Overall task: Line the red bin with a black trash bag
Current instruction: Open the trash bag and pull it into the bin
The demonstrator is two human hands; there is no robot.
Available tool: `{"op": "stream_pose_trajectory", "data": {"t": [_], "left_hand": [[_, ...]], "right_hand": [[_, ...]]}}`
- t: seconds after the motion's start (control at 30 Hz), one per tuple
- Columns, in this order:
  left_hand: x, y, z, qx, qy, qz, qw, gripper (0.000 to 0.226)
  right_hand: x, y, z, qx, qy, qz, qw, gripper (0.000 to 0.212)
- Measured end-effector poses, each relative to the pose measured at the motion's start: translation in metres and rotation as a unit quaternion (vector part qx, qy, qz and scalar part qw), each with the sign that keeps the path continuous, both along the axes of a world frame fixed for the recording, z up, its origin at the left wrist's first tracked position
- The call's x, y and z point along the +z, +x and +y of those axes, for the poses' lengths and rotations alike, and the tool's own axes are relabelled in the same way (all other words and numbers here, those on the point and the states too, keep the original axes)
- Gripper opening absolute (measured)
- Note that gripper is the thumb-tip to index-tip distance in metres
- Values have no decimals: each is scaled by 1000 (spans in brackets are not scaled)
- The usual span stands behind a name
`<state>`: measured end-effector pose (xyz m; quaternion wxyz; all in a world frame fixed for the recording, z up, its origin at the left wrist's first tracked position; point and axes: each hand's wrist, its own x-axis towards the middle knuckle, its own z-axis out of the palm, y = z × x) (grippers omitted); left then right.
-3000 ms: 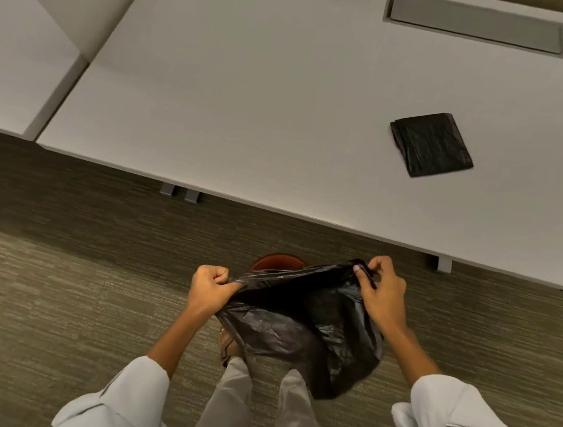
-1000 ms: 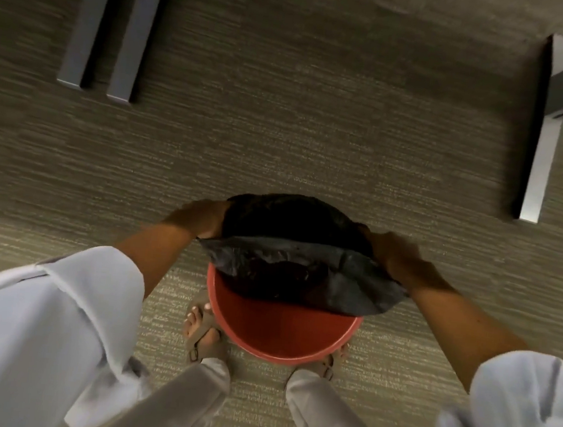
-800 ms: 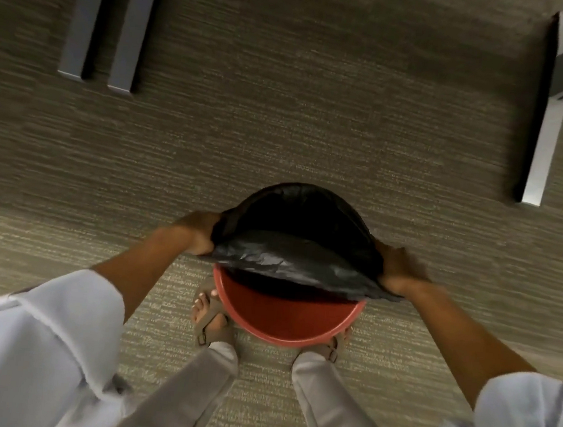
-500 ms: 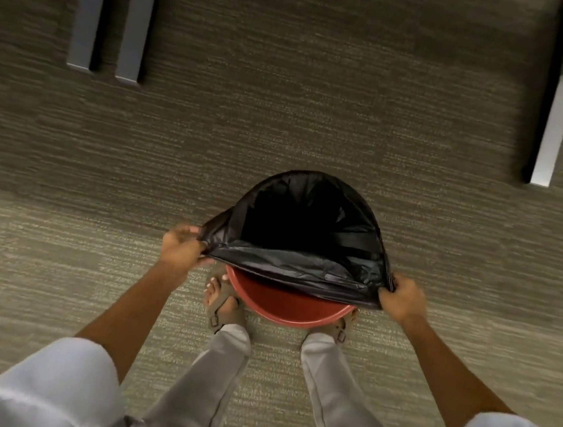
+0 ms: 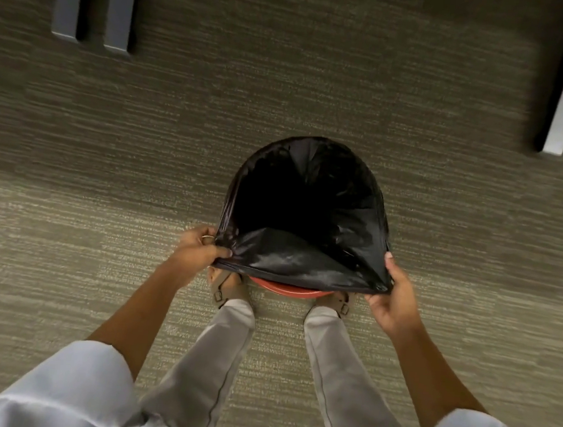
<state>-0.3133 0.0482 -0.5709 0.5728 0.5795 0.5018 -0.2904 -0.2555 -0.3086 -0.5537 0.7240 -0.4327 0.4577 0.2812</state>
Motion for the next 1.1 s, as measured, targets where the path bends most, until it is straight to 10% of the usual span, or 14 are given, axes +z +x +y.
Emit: {"op": "stream_pose_trajectory", "data": {"t": [0.23, 0.57, 0.73, 1.0, 1.1], "left_hand": [[8, -9, -9, 89, -37, -16, 995, 26], [6, -47, -28, 237, -156, -24, 958, 4], [4, -63, -35, 251, -244, -51, 935, 27], [-1, -63, -76, 91, -20, -18, 996, 44], [-5, -65, -85, -8, 4, -49, 999, 65]], "right_hand": [[-14, -3, -3, 182, -179, -10, 967, 27], [-11, 11, -12, 17, -76, 54, 995, 43], [-4, 20, -10, 71, -83, 16, 994, 53], [-11, 32, 11, 369, -475, -83, 795, 30], [-14, 27, 11, 267, -345, -76, 897, 19]]}}
